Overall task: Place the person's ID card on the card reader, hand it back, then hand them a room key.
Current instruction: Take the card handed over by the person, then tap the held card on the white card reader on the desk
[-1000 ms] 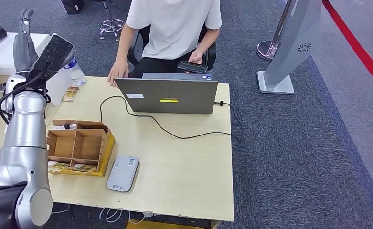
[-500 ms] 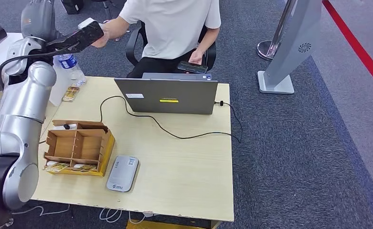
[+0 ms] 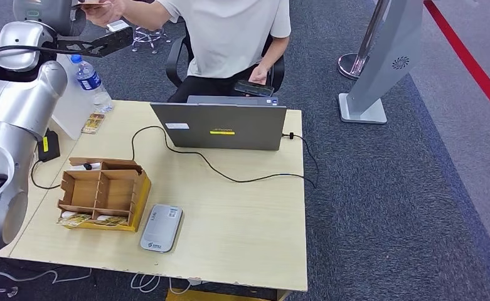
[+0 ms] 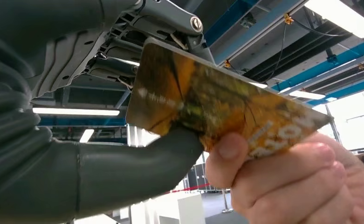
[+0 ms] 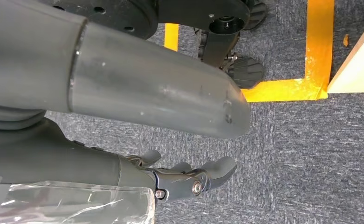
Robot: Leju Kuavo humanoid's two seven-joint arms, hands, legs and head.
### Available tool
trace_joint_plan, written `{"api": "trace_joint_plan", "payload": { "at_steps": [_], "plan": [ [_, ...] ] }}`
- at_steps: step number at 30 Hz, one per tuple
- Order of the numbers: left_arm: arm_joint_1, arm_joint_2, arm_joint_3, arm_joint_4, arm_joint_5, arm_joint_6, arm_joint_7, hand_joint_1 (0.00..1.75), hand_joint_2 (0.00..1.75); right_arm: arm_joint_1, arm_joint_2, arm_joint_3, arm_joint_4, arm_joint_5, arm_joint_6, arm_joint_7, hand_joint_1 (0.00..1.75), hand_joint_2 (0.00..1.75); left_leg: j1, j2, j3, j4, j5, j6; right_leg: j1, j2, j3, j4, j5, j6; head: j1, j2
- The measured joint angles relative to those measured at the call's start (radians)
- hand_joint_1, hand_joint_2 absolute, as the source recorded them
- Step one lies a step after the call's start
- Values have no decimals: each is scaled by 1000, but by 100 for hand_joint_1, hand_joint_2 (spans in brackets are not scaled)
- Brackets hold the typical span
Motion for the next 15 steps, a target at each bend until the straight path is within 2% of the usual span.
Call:
{"api": "trace_joint_plan", "payload": {
  "at_steps": [9,15],
  "plan": [
    [-16,4,-26,45,2,17,-13,175,175,-2,4,0,0,7,2,4,0,0,0,0,0,0,0,0,0,0,0,0,0,0,0,0],
    [7,3,-26,44,50,101,-74,175,175,-2,7,-1,1,7,0,0,0,0,0,0,0,0,0,0,0,0,0,0,0,0,0,0]
  ]
}}
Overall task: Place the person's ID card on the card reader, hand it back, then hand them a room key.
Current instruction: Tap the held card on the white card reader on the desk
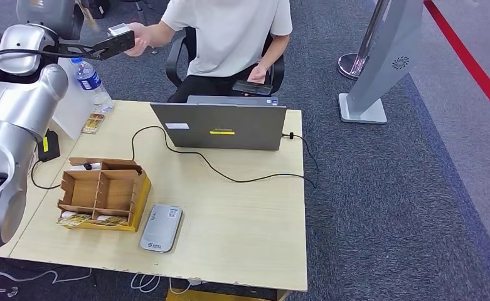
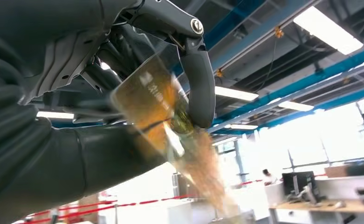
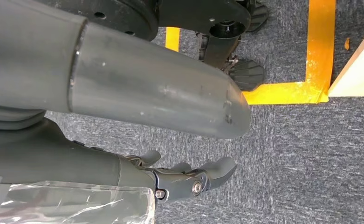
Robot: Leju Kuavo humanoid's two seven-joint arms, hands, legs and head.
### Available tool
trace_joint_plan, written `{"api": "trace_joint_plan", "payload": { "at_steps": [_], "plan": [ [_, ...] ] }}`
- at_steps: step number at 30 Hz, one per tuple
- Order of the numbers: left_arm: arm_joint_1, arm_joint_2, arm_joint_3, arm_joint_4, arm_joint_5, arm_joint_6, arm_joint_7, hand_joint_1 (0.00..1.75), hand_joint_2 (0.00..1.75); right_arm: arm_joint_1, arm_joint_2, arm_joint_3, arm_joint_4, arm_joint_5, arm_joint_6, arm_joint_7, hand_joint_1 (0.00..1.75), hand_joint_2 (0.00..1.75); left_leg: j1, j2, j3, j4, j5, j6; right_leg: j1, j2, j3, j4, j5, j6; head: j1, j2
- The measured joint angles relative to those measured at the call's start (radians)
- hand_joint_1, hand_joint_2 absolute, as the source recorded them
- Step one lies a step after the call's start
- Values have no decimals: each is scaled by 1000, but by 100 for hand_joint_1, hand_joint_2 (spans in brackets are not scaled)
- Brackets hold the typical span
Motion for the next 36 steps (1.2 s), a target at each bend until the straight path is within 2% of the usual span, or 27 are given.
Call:
{"api": "trace_joint_plan", "payload": {
  "at_steps": [2,5,9,13,16,18,24,28,32,36],
  "plan": [
    [49,5,0,-53,32,29,-23,175,175,2,2,-2,0,-2,-4,-7,0,0,0,0,0,0,0,0,0,0,0,0,0,0,0,0],
    [193,30,0,-235,82,46,-36,175,175,10,6,-10,2,-9,-12,-23,0,0,0,1,0,0,0,0,0,1,1,0,0,0,0,0],
    [464,83,0,-575,99,70,-41,175,175,32,9,-32,7,-22,-21,-49,0,0,-1,1,0,-1,-2,0,-1,1,0,0,-2,0,0,0],
    [760,131,1,-899,47,144,-68,175,175,52,12,-58,12,-38,-30,-74,0,0,-1,2,1,-1,-5,0,-1,2,0,-1,-5,1,0,0],
    [944,153,1,-1077,1,196,-85,175,175,60,13,-79,14,-43,-34,-85,0,0,-1,2,0,-1,-6,1,-1,2,0,-1,-6,2,0,0],
    [1031,165,1,-1160,-17,210,-91,175,175,62,13,-91,15,-46,-36,-88,0,0,-1,1,0,-1,-6,1,-1,1,0,-1,-6,2,0,0],
    [1189,190,1,-1269,-58,214,-94,175,175,63,13,-112,16,-49,-40,-95,0,0,-1,1,1,-1,-6,1,-1,0,1,-1,-6,2,0,0],
    [1266,204,1,-1291,-94,173,-63,175,175,64,14,-127,16,-51,-42,-96,0,0,-1,0,1,-1,-6,1,-1,0,2,-1,-6,2,0,0],
    [1306,219,3,-1291,-125,83,-15,175,175,67,16,-137,16,-52,-44,-91,0,0,-1,0,1,-1,-6,1,-1,-1,2,-1,-6,2,0,0],
    [1312,230,5,-1282,-152,-10,30,175,175,69,20,-149,16,-50,-44,-85,0,0,-1,0,1,-1,-6,1,-1,-1,2,-1,-6,2,0,0]
  ]
}}
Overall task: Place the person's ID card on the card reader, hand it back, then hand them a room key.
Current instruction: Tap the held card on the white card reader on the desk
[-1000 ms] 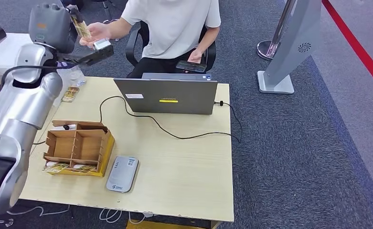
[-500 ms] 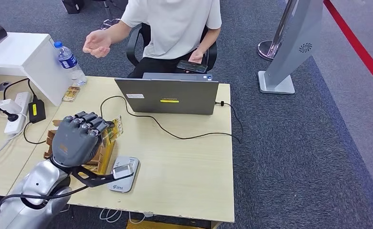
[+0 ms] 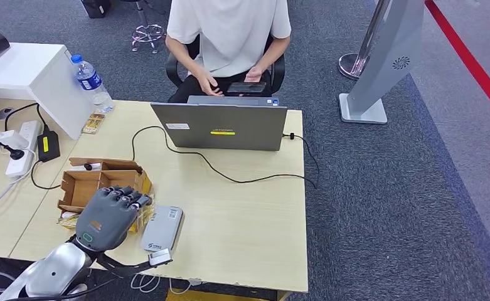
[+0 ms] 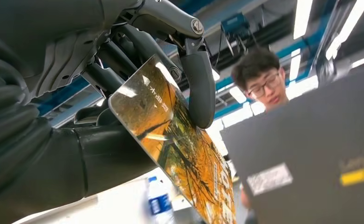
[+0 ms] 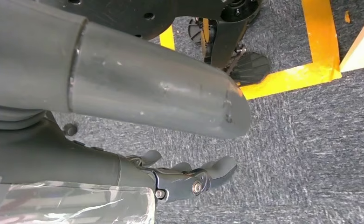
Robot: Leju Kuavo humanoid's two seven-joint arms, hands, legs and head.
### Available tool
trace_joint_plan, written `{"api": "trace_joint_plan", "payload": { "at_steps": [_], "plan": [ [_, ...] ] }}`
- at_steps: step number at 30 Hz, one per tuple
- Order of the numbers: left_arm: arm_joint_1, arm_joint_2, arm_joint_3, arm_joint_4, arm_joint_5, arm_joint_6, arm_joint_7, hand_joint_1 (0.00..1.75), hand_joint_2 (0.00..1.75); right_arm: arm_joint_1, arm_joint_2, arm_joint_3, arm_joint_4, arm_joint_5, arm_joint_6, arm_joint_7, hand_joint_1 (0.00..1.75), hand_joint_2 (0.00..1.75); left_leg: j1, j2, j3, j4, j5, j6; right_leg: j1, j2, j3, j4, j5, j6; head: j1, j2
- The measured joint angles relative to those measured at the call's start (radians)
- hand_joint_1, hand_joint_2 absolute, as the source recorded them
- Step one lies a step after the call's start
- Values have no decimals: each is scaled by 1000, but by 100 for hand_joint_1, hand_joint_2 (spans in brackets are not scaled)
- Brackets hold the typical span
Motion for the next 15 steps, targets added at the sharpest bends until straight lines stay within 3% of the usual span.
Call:
{"api": "trace_joint_plan", "payload": {
  "at_steps": [15],
  "plan": [
    [-84,-20,-23,151,-7,-126,24,175,175,0,8,-22,0,22,15,4,0,0,0,0,0,0,0,0,0,0,0,0,0,0,0,0]
  ]
}}
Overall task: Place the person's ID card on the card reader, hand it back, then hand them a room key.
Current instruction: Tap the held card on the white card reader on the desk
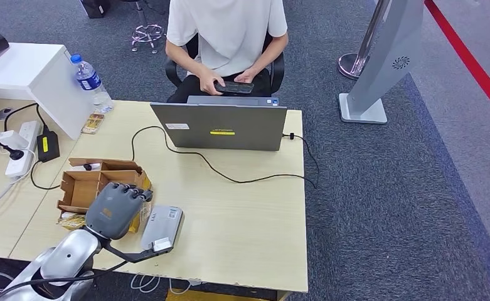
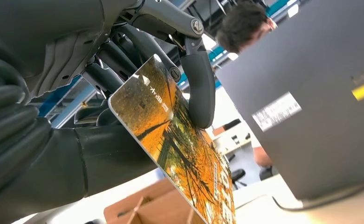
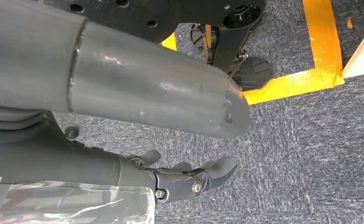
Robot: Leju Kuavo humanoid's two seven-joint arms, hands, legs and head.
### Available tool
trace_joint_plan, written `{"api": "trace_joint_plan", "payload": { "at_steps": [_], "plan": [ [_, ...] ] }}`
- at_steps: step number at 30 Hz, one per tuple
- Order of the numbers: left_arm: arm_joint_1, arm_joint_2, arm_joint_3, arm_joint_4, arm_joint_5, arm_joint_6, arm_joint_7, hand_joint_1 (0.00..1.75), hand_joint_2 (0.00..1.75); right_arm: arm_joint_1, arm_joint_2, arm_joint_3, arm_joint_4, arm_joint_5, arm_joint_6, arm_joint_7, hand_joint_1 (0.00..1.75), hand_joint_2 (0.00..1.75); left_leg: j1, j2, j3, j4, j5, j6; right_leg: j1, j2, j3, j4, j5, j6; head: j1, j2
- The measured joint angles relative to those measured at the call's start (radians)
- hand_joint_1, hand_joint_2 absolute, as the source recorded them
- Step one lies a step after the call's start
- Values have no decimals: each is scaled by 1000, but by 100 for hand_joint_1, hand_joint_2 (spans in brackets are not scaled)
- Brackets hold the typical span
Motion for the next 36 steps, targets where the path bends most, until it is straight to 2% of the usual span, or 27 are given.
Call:
{"api": "trace_joint_plan", "payload": {
  "at_steps": [9,24,36],
  "plan": [
    [-24,26,-58,72,38,-55,-13,175,175,0,5,-7,0,20,0,6,0,0,0,0,0,0,0,0,0,0,0,0,0,0,0,0],
    [-38,49,-109,117,45,-72,-20,175,175,0,9,-11,0,33,2,8,0,0,0,0,0,0,0,0,0,0,0,0,0,0,0,0],
    [-69,52,-120,78,103,8,-23,175,175,0,11,-23,0,50,5,5,0,0,0,0,0,0,0,0,0,0,0,0,0,0,0,0]
  ]
}}
